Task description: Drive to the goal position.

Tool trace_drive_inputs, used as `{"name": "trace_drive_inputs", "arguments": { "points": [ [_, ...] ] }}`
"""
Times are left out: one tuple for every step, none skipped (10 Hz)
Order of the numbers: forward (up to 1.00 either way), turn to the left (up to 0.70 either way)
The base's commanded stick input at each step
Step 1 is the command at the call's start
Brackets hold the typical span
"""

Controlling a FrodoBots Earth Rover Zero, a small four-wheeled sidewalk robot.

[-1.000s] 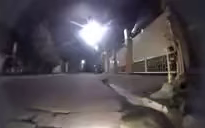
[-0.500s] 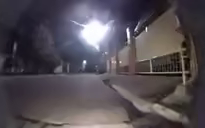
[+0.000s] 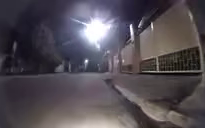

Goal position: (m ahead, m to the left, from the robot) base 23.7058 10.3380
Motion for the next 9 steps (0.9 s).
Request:
{"name": "trace_drive_inputs", "arguments": {
  "points": [
    [0.7,0.0],
    [0.7,0.0],
    [0.7,0.0],
    [0.7,0.0],
    [0.7,0.0],
    [0.7,0.0],
    [0.7,0.0],
    [0.7,0.0],
    [0.7,0.0]
  ]
}}
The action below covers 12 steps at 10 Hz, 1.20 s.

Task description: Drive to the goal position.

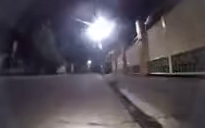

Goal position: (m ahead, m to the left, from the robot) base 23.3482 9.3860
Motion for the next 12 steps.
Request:
{"name": "trace_drive_inputs", "arguments": {
  "points": [
    [0.7,0.0],
    [0.7,0.0],
    [0.7,0.0],
    [0.7,0.0],
    [0.7,0.0],
    [0.7,0.0],
    [0.7,0.0],
    [0.7,0.0],
    [0.7,0.0],
    [0.7,0.0],
    [0.7,0.0],
    [0.7,0.0]
  ]
}}
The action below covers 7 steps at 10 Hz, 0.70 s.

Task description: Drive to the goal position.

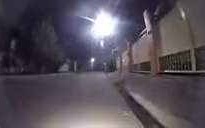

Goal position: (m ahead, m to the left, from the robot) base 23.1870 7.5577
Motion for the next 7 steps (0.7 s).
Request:
{"name": "trace_drive_inputs", "arguments": {
  "points": [
    [0.7,0.0],
    [0.7,0.0],
    [0.7,0.0],
    [0.7,0.0],
    [0.7,0.0],
    [0.7,0.0],
    [0.7,0.0]
  ]
}}
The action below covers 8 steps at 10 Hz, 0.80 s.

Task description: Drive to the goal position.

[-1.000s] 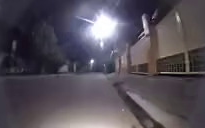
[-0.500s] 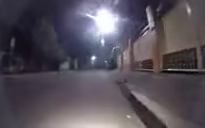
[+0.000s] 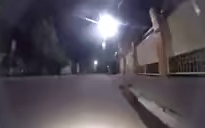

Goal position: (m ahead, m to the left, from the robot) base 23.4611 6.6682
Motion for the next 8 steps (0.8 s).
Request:
{"name": "trace_drive_inputs", "arguments": {
  "points": [
    [0.7,0.0],
    [0.7,0.0],
    [0.7,0.0],
    [0.7,0.0],
    [0.7,0.0],
    [0.7,0.0],
    [0.7,0.0],
    [0.7,0.0]
  ]
}}
